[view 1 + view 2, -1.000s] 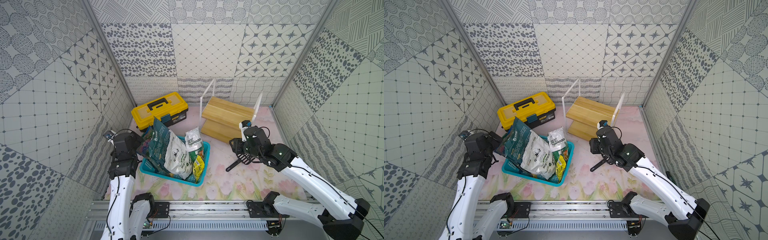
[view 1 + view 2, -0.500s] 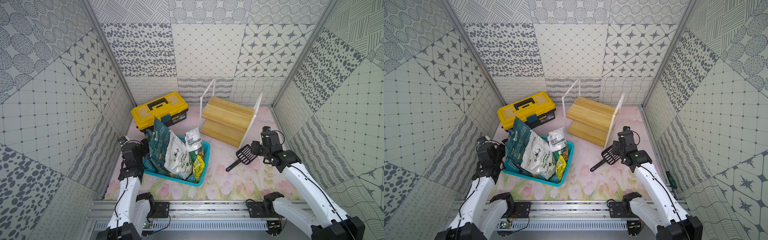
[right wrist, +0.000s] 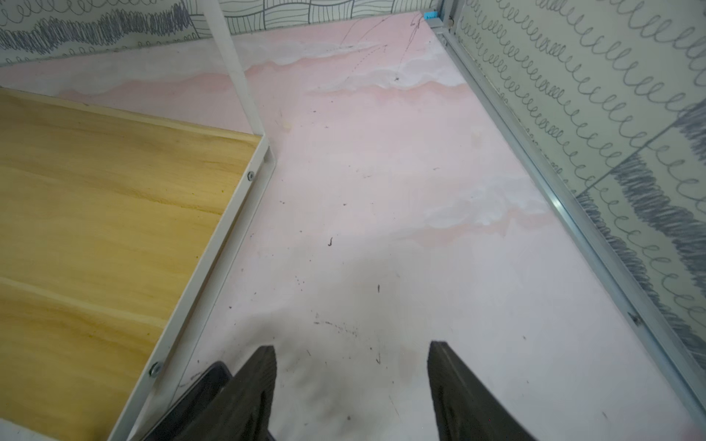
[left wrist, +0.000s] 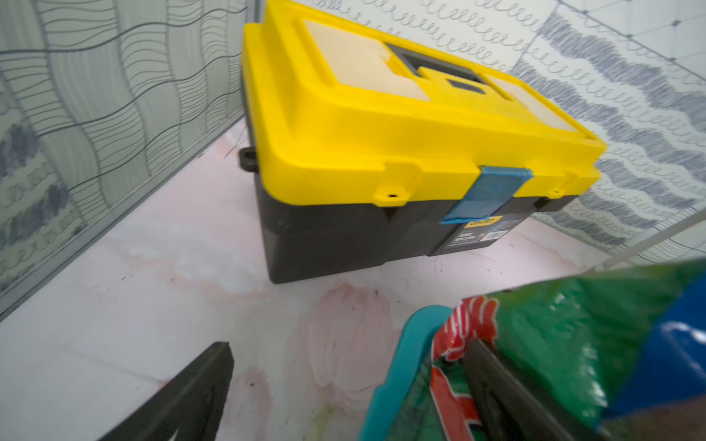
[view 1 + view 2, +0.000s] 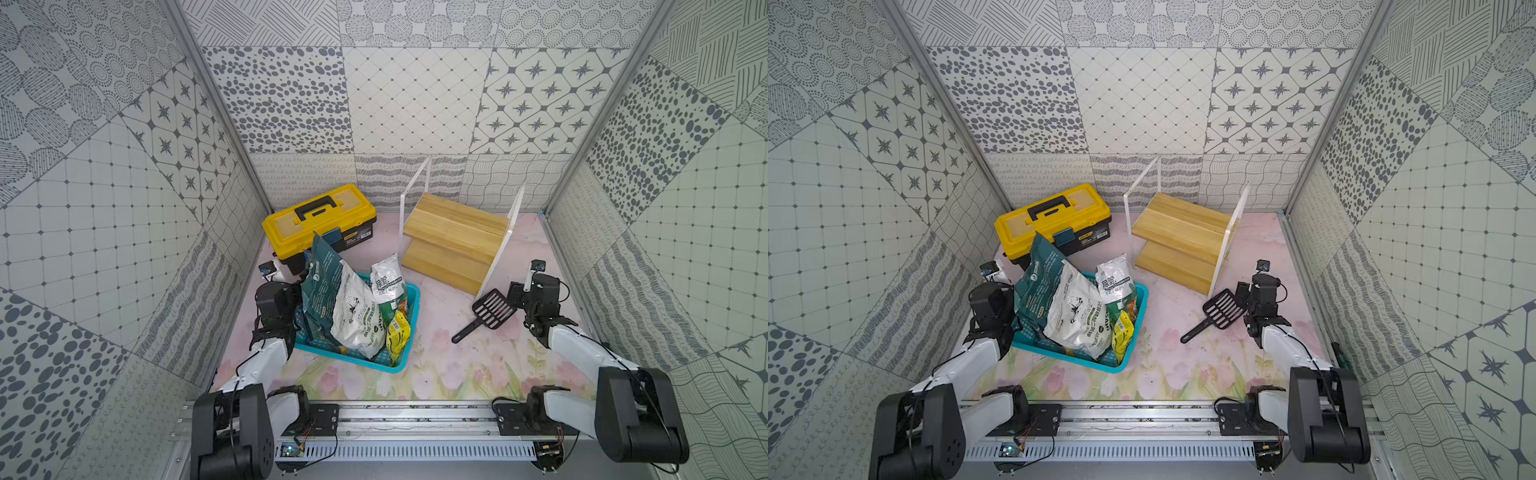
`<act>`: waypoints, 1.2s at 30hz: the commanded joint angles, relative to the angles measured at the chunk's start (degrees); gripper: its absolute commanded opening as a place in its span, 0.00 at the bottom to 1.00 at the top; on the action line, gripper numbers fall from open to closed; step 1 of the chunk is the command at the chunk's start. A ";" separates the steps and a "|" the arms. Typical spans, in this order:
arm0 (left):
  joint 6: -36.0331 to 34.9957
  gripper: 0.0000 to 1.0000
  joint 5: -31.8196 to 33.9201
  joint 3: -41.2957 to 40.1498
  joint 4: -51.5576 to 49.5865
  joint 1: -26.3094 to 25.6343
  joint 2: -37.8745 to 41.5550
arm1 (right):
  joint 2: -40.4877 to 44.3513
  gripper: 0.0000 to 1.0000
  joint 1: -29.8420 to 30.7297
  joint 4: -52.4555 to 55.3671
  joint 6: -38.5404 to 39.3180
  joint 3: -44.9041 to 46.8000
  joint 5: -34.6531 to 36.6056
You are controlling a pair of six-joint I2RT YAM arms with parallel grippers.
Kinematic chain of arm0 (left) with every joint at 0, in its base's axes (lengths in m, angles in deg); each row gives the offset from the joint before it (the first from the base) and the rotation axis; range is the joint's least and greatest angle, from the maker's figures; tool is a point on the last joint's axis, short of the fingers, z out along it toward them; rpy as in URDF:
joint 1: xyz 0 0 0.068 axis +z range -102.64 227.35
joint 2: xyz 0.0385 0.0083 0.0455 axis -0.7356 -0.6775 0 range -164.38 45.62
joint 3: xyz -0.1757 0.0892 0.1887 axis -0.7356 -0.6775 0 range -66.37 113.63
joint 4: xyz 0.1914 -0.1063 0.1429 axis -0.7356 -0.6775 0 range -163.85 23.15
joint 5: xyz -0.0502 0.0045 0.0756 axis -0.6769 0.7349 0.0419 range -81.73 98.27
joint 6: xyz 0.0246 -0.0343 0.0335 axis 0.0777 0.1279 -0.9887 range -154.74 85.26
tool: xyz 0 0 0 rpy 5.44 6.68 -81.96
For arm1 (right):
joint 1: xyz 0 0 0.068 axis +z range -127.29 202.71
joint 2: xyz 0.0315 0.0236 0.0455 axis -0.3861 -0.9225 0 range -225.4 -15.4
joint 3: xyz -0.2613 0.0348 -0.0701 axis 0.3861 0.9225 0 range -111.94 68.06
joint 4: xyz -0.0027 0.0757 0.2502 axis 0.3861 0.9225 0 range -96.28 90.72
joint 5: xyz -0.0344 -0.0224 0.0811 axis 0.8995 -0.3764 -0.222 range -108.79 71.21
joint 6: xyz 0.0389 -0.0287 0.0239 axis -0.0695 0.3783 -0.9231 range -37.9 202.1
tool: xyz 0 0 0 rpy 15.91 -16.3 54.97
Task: Take down the fertilizer bag from the shelf
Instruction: Reset both arms
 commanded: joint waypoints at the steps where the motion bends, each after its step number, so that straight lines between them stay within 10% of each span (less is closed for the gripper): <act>1: -12.09 1.00 -5.22 -0.84 0.24 -5.58 -6.44 | -4.57 0.68 -0.43 -17.73 2.14 1.21 -2.45; 15: -9.15 1.00 -2.06 1.86 8.95 -9.70 -15.36 | -18.56 0.70 4.05 -36.97 5.21 2.53 -7.96; 20: -13.01 1.00 5.72 2.35 16.50 -14.54 -24.09 | -17.87 0.78 3.79 -33.82 5.12 1.49 -8.60; 22: -12.52 1.00 7.73 2.16 15.43 -15.02 -23.41 | -17.89 0.96 3.75 -33.75 4.99 1.44 -8.59; 36: -12.69 1.00 7.47 2.20 16.49 -14.83 -24.05 | -17.97 0.97 3.62 -33.74 4.86 1.40 -8.64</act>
